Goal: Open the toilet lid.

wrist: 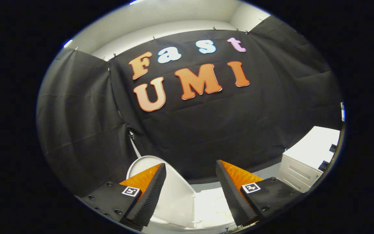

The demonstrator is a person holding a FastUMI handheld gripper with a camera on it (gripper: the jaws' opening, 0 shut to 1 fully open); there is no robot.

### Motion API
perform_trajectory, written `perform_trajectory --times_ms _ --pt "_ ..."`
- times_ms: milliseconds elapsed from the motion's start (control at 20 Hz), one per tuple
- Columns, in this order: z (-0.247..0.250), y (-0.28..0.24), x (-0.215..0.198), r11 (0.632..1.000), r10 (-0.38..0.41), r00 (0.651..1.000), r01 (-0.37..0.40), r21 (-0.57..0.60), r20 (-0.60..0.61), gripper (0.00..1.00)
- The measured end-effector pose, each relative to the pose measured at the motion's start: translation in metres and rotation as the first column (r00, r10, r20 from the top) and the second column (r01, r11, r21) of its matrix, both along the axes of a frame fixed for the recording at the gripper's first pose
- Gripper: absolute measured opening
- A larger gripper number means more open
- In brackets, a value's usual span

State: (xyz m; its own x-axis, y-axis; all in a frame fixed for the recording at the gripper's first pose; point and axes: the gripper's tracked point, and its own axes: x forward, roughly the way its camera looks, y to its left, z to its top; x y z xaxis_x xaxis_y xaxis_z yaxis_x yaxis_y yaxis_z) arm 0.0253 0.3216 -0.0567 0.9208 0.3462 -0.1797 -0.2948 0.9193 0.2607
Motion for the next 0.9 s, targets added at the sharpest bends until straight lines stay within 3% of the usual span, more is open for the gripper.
perform_trajectory --times_ms 450,750,900 --pt "0.018 -0.157 0.041 0.981 -0.178 0.983 0.181 -0.067 0.053 0.98" --pt "0.038 -0.21 0.037 0.958 -0.212 0.969 0.232 -0.172 0.124 0.98" --pt "0.048 -0.211 0.032 0.955 -0.205 0.969 0.229 -0.186 0.141 0.98"
